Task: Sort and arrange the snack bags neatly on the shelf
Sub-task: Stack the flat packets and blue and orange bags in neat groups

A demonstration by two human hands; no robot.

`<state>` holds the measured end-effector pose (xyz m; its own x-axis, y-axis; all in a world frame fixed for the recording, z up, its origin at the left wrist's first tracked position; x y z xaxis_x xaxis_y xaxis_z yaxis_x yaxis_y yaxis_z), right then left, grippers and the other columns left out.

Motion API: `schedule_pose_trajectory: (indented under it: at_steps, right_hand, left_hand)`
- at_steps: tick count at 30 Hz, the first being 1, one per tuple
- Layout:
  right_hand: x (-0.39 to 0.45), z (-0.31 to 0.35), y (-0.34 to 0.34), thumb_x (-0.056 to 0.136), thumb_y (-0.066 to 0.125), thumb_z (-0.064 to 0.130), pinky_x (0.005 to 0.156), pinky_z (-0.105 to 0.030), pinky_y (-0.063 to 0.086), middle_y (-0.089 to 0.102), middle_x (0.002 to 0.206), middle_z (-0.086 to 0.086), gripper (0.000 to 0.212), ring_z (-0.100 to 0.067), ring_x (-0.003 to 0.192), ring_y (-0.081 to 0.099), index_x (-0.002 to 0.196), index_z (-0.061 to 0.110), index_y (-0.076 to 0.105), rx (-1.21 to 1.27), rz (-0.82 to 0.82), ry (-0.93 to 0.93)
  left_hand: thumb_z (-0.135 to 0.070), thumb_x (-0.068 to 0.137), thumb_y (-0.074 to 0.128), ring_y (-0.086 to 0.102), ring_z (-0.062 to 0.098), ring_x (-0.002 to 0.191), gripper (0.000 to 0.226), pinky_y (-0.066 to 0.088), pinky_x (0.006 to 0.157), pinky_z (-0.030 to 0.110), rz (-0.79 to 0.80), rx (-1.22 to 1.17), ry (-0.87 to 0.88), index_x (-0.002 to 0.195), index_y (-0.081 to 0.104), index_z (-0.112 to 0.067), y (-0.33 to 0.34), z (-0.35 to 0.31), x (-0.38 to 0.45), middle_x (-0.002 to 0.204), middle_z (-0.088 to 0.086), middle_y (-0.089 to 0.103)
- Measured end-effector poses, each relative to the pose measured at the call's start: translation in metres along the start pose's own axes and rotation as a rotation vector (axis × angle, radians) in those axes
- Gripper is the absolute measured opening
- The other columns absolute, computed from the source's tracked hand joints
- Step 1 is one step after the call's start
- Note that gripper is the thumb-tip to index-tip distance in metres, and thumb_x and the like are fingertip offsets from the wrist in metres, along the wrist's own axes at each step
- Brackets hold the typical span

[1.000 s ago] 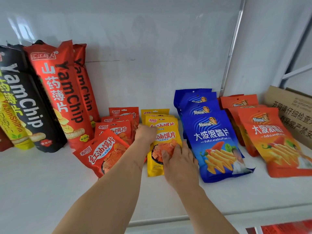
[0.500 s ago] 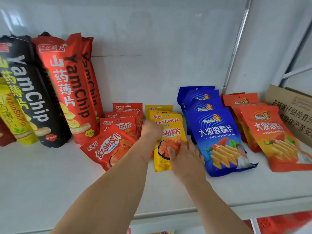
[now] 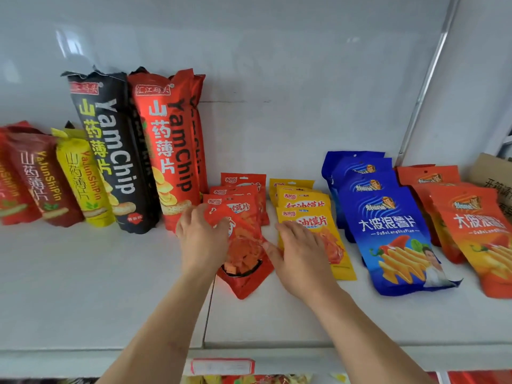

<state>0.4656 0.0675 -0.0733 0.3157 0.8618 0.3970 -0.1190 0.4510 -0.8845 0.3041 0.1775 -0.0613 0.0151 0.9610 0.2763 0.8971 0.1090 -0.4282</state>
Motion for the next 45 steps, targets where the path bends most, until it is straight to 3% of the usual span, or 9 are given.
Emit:
schedule_pose_trajectory:
  at_steps: [4, 7, 12, 20, 25, 29, 39, 43, 45]
  right_hand:
    - [0.005, 0.02, 0.019, 0.086, 0.004, 0.067, 0.115, -0.042, 0.021, 0.051, 0.144, 0.001, 0.082, -0.025, 0.141, 0.035, 0.143, 0.023, 0.044, -0.136, 0.089, -0.033]
    - [0.006, 0.024, 0.026, 0.093, 0.017, 0.066, 0.109, -0.046, 0.028, 0.067, 0.122, -0.005, 0.071, -0.031, 0.127, 0.05, 0.129, 0.02, 0.057, -0.195, 0.101, 0.042]
    - [0.001, 0.032, 0.025, 0.09, 0.031, 0.062, 0.092, -0.05, 0.044, 0.07, 0.08, -0.01, 0.063, -0.033, 0.086, 0.064, 0.09, 0.014, 0.072, -0.155, 0.021, 0.078]
    - [-0.01, 0.032, 0.034, 0.077, 0.002, 0.083, 0.116, -0.047, 0.018, 0.048, 0.136, -0.007, 0.099, -0.03, 0.133, 0.035, 0.14, 0.021, 0.046, -0.137, 0.165, 0.043]
    - [-0.008, 0.035, 0.034, 0.073, 0.002, 0.082, 0.116, -0.051, 0.015, 0.039, 0.148, -0.015, 0.107, -0.037, 0.142, 0.026, 0.143, 0.014, 0.045, -0.099, 0.187, 0.042]
    - [0.003, 0.033, 0.035, 0.086, 0.018, 0.08, 0.118, -0.048, 0.013, 0.016, 0.159, -0.014, 0.093, -0.032, 0.148, 0.013, 0.151, 0.014, 0.025, -0.054, 0.256, 0.047]
    - [0.01, 0.037, 0.052, 0.092, 0.027, 0.072, 0.121, -0.041, 0.011, -0.013, 0.163, -0.012, 0.089, -0.029, 0.151, 0.004, 0.156, 0.015, 0.003, 0.082, 0.275, 0.193]
    - [0.017, 0.04, 0.048, 0.097, 0.027, 0.063, 0.12, -0.041, 0.016, -0.004, 0.164, -0.009, 0.078, -0.027, 0.151, 0.009, 0.155, 0.017, 0.004, 0.147, 0.212, 0.253]
    - [0.029, 0.039, 0.039, 0.098, 0.028, 0.06, 0.119, -0.041, 0.026, 0.008, 0.163, -0.009, 0.075, -0.026, 0.148, 0.019, 0.155, 0.016, 0.007, 0.27, 0.144, 0.299]
  left_hand:
    - [-0.037, 0.085, 0.066, 0.047, 0.028, 0.131, 0.066, 0.044, 0.107, 0.052, 0.03, -0.166, -0.227, 0.144, 0.042, -0.02, -0.007, 0.044, -0.008, 0.148, 0.003, 0.043]
    - [-0.038, 0.082, 0.065, 0.064, 0.024, 0.111, 0.059, 0.055, 0.094, 0.049, 0.128, -0.35, -0.289, 0.136, 0.043, -0.028, 0.007, 0.052, -0.016, 0.131, 0.001, 0.058]
    - [-0.02, 0.095, 0.058, 0.051, 0.021, 0.129, 0.067, 0.049, 0.104, 0.048, 0.192, -0.263, -0.126, 0.153, 0.024, -0.027, 0.015, 0.034, -0.002, 0.148, -0.002, 0.043]
    - [-0.025, 0.099, 0.058, 0.019, 0.021, 0.15, 0.078, 0.027, 0.117, 0.037, 0.33, 0.144, 0.044, 0.159, 0.009, -0.023, 0.025, 0.022, 0.016, 0.166, -0.002, 0.005]
    - [-0.021, 0.098, 0.06, 0.052, 0.016, 0.118, 0.06, 0.046, 0.095, 0.033, 0.218, -0.124, -0.154, 0.149, 0.028, -0.017, 0.026, 0.022, 0.019, 0.133, -0.001, 0.049]
    - [-0.027, 0.1, 0.059, 0.054, 0.011, 0.101, 0.061, 0.048, 0.073, 0.022, 0.254, -0.188, -0.203, 0.151, 0.028, -0.018, 0.033, 0.02, 0.025, 0.121, -0.009, 0.05]
    - [-0.03, 0.098, 0.06, 0.064, 0.017, 0.101, 0.031, 0.052, 0.079, 0.028, 0.348, -0.171, -0.205, 0.126, 0.048, -0.026, 0.044, 0.026, 0.049, 0.115, -0.005, 0.064]
    - [-0.029, 0.097, 0.062, 0.063, 0.015, 0.101, 0.027, 0.051, 0.071, 0.022, 0.381, -0.201, -0.2, 0.12, 0.048, -0.026, 0.049, 0.032, 0.055, 0.113, -0.008, 0.063]
    - [-0.038, 0.091, 0.065, 0.065, 0.018, 0.107, 0.043, 0.055, 0.083, 0.03, 0.399, -0.188, -0.179, 0.128, 0.05, -0.022, 0.052, 0.03, 0.058, 0.122, -0.006, 0.064]
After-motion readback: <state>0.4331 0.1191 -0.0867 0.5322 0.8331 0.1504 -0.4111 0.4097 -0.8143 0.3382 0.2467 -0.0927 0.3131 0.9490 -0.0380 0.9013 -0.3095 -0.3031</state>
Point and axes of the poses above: each hand's wrist, its own x-axis towards the middle knuckle, its own y-axis out of the palm, z = x × y, the point moved 6 cm from there along x, towards the middle knuckle
